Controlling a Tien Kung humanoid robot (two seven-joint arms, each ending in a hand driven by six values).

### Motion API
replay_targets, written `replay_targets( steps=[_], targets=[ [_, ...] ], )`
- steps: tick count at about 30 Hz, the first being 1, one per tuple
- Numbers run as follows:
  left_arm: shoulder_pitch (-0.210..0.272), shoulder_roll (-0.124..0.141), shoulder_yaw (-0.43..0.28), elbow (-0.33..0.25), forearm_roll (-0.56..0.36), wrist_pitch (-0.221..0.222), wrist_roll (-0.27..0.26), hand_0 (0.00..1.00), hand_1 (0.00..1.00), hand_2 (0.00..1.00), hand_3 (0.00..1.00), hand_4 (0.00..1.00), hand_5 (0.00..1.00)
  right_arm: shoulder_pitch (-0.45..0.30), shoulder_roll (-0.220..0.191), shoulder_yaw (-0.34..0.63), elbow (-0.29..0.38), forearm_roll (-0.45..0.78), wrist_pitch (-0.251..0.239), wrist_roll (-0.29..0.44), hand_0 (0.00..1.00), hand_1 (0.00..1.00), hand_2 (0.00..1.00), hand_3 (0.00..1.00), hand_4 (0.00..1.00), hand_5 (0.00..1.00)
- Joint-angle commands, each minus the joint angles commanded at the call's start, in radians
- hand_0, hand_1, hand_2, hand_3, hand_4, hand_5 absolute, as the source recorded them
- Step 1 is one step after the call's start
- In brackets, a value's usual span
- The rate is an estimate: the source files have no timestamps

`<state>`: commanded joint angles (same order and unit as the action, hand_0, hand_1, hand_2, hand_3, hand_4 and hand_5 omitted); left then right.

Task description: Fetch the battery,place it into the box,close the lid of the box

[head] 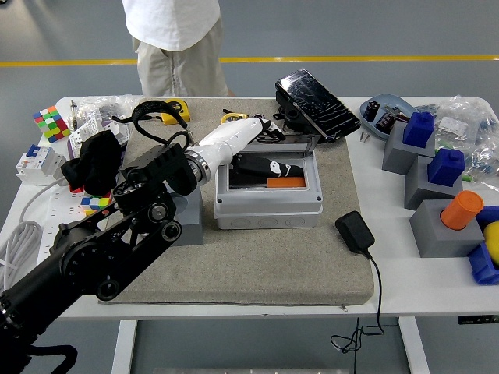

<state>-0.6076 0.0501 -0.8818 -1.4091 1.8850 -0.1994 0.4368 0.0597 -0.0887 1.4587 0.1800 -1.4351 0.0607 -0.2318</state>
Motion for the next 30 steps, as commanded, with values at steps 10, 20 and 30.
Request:
replay_targets(
  steps=[10,20,30],
  targets=[
    [0.002,0.003,0.045,-0.042,-0.059,-0.084,0.111,0.513,0.691,0.713,0.722,0.998,0.721,0.002,0.001,0.001,0.0,0.001,0.0,0.0,0.641,0.647,0.657,0.575,0.973,0.58],
    [0.009,0.002,0.043,-0.058,-0.077,-0.071,0.09,0.487,0.683,0.699,0.709,0.998,0.733,0.001,0.001,0.001,0.0,-0.001,0.0,-0.001,0.638,0.647,0.656,0.575,0.973,0.58],
    [0.092,-0.006,-0.059,-0.047,-0.261,0.186,-0.186,0.472,0.665,0.682,0.69,0.998,0.691,0.002,0.001,0.003,0.0,-0.004,0.0,-0.001,0.64,0.647,0.657,0.576,0.972,0.58]
  ],
)
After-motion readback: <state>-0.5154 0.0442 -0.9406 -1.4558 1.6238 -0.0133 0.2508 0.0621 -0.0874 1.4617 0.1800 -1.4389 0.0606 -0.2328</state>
